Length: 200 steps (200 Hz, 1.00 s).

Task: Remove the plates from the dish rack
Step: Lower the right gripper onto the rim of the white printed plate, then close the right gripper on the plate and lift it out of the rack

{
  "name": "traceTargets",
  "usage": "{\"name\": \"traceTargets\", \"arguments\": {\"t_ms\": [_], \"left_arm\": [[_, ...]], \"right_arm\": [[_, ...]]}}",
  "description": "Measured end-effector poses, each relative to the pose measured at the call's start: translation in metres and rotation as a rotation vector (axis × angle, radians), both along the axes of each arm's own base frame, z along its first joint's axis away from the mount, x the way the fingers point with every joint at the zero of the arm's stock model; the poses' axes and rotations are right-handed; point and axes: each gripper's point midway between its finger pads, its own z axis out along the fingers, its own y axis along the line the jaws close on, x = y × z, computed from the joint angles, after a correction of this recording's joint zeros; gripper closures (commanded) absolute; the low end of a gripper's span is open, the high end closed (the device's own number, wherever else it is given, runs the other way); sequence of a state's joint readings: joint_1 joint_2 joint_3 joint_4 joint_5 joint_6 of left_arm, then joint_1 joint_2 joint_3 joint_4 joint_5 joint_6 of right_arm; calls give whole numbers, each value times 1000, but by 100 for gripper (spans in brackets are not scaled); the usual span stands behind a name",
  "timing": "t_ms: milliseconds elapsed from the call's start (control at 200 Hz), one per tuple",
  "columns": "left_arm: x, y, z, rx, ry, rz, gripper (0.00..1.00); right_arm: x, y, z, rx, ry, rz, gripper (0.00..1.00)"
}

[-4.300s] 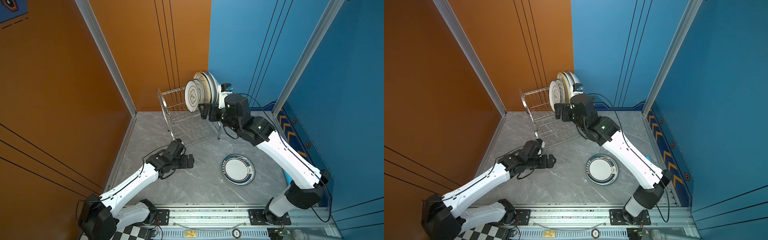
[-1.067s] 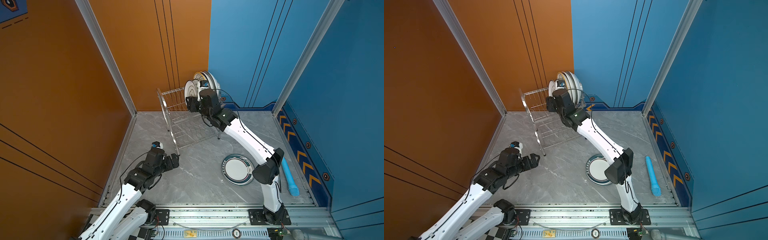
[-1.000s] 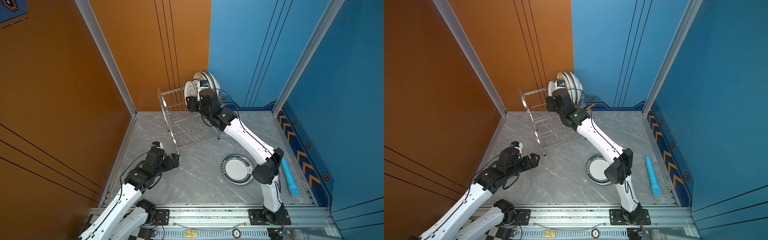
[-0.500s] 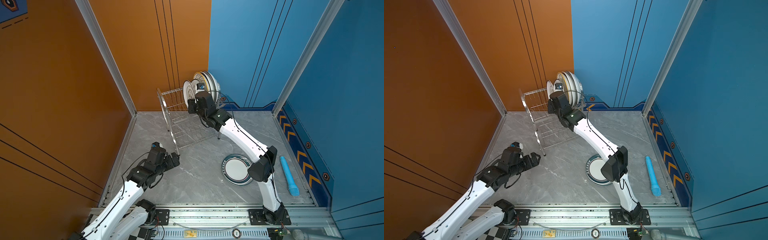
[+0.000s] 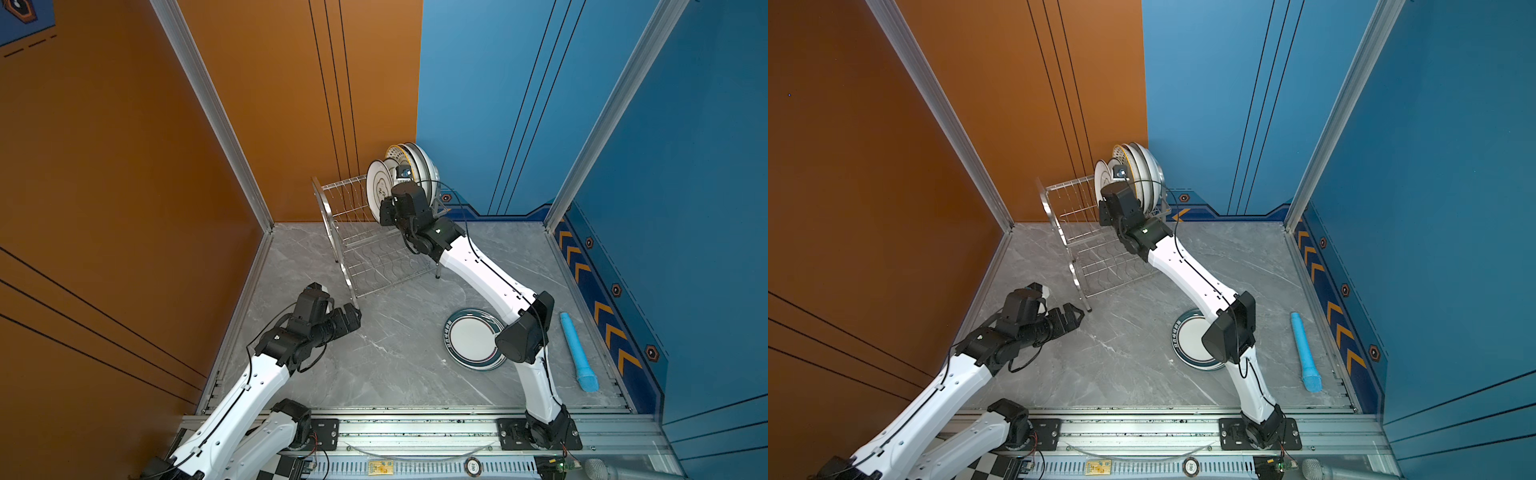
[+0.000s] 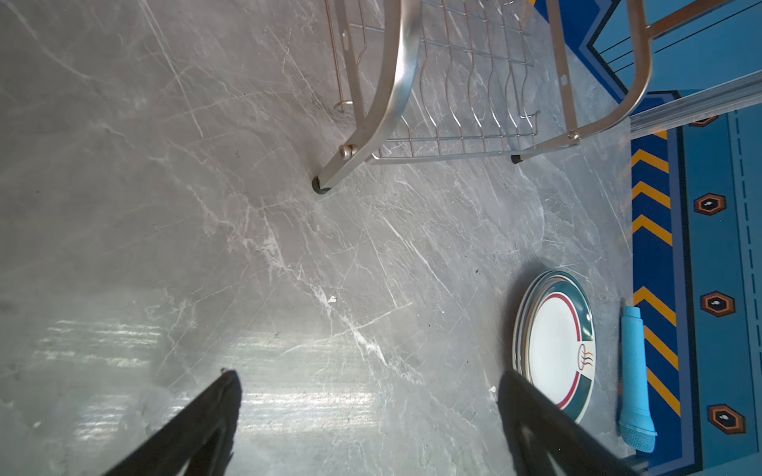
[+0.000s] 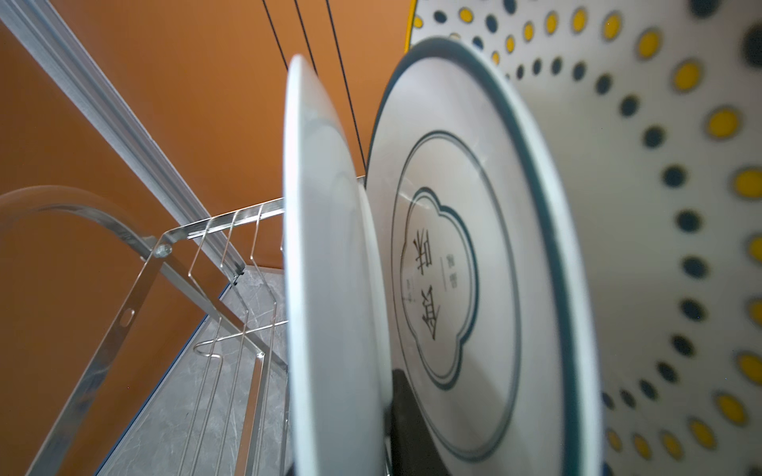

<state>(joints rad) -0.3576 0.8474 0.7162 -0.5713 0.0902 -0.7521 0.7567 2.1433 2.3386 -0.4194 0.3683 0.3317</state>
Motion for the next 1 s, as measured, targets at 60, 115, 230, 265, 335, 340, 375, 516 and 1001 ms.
{"name": "traceTargets", "arguments": {"t_ms": [60, 115, 230, 265, 335, 340, 375, 516, 1001], "left_arm": [[-1, 1, 6, -4, -25, -3, 2], [-1, 2, 10, -6, -42, -2, 2], [0, 4, 10, 1, -45, -2, 2], [0, 4, 8, 4, -39, -2, 2], [1, 5, 3, 15, -17, -2, 2], [1, 5, 2, 16, -14, -2, 2], [1, 5, -1, 21, 0, -3, 2], [1, 3, -9, 30, 43, -9, 2], [-1, 0, -10, 19, 54, -28, 2]], "right_arm": [[3, -3, -1, -7, -3, -17, 89], [5, -4, 0, -6, -10, -24, 90], [7, -5, 0, -18, -24, -33, 91], [7, -5, 0, -22, -25, -33, 92], [7, -3, 0, -33, -35, -33, 93], [6, -3, 1, -36, -37, -34, 93], [6, -3, 1, -43, -42, -39, 94], [4, 0, 2, -75, -70, -61, 96], [-2, 9, 20, -114, -183, -140, 100]]}}
